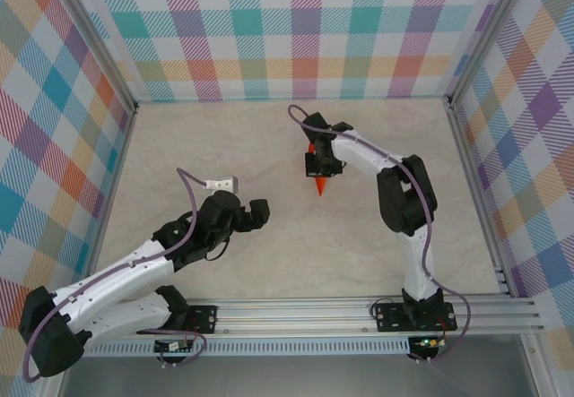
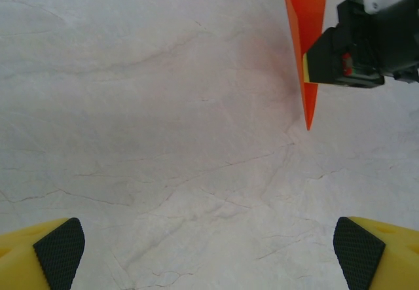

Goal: Fold a paper plane with a square sheet of paper (fold left side to right side)
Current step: Move the paper plane to the center of the table.

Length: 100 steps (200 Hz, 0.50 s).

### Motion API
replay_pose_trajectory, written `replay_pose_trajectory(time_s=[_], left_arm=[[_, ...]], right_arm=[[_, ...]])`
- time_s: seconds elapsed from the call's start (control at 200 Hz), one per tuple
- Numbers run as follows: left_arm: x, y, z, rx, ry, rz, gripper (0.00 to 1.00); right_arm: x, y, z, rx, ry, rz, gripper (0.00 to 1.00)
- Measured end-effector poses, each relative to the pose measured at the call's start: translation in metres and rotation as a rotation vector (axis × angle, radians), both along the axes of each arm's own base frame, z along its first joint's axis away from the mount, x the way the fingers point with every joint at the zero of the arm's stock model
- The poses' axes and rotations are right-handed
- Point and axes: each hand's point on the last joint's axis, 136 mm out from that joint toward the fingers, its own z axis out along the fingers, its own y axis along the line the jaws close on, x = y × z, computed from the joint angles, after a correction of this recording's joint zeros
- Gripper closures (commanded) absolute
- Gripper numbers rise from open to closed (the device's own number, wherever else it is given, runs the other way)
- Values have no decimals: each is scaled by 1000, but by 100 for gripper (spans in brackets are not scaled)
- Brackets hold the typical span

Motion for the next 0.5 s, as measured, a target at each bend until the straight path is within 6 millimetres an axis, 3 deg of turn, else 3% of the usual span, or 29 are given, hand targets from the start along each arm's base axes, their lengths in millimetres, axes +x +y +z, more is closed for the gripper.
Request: replay_pose_trajectory(time_s=[0.26, 0.5], left_arm=[[1, -5, -1, 11, 10, -21, 0], [2, -8, -5, 19, 26, -29, 0]], right_arm=[[8, -2, -20, -55, 67, 24, 94], [5, -8, -27, -64, 103, 19, 83]])
